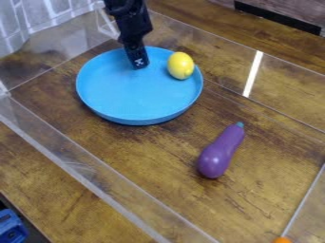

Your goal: Put the lemon on the blue tray

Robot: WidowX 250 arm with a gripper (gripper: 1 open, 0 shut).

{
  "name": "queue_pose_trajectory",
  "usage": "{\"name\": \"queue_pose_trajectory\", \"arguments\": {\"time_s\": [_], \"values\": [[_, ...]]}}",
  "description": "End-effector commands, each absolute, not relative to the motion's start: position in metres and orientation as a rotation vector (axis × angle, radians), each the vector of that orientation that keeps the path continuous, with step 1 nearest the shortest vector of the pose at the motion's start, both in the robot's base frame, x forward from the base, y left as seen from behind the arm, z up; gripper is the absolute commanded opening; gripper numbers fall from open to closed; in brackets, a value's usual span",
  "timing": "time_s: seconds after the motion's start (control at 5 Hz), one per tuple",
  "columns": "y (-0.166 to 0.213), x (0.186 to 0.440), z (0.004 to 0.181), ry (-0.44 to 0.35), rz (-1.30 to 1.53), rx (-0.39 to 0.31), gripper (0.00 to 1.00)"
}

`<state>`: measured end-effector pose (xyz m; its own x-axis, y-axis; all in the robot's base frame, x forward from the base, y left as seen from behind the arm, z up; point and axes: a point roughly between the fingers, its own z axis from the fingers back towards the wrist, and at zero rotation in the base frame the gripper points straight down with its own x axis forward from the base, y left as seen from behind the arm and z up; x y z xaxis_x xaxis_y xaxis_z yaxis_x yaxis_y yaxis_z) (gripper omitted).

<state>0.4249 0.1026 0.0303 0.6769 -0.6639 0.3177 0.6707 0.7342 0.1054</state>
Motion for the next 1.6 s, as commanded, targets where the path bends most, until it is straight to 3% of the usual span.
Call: {"name": "queue_pose_trajectory", "arguments": {"time_s": [0.0, 0.2, 0.8, 1.4], "values": [[0.109, 0.422, 0.062, -0.405, -0.746, 0.027, 1.00], [0.105, 0.418, 0.064, -0.410, -0.757, 0.028, 1.00], [0.093, 0.438, 0.034, -0.432, -0.805, 0.031, 1.00], [0.080, 0.446, 0.032, -0.450, -0.847, 0.030, 1.00]]}}
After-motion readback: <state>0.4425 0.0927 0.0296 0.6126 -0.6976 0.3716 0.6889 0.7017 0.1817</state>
